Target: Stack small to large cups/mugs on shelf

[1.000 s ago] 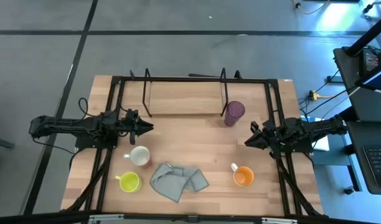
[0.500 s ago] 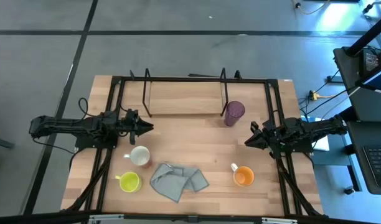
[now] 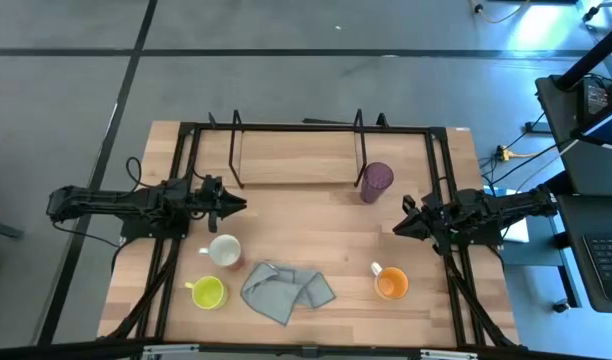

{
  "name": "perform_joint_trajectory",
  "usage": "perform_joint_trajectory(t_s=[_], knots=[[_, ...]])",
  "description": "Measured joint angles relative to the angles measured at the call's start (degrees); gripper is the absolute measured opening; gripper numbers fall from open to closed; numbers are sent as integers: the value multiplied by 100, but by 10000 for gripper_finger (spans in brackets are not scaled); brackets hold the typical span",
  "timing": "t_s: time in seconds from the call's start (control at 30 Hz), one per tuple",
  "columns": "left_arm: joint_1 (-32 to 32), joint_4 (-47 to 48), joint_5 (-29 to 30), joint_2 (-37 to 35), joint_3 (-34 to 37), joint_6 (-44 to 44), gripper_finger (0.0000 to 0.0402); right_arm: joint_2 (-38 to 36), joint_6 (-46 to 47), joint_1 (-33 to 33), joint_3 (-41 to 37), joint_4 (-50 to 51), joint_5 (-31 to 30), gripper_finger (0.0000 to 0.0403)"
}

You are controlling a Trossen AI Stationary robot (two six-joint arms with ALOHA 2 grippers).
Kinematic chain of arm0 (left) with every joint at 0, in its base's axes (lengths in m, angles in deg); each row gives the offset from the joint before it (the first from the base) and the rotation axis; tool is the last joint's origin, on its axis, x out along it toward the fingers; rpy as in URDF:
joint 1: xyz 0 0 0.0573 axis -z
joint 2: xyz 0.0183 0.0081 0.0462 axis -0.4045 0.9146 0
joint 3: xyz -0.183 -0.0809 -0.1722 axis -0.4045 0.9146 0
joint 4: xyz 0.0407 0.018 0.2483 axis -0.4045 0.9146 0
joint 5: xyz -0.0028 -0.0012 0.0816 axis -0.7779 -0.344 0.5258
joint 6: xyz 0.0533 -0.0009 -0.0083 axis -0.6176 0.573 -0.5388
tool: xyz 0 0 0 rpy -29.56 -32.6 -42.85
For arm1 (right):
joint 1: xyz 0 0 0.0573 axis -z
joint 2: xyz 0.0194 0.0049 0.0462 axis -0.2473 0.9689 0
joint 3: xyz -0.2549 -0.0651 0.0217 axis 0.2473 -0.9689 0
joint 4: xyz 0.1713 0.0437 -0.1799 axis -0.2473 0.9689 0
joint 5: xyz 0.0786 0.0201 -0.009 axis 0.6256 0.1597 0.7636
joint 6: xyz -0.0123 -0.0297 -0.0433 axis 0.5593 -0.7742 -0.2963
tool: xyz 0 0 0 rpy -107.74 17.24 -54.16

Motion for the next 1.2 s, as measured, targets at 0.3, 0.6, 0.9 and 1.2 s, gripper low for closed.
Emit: perform_joint_trajectory(t_s=[0.3,0.6,0.9,1.2], knots=[[-2,0,0,0,-2,0,80,0,-1,1,1,-6,0,49],[-2,0,0,-2,-2,0,80,1,-1,1,0,-6,0,49],[-2,0,2,0,-2,2,80,0,-6,1,1,-6,-2,49],[0,-2,0,0,-2,0,80,2,-1198,0,1,-674,-1257,49]])
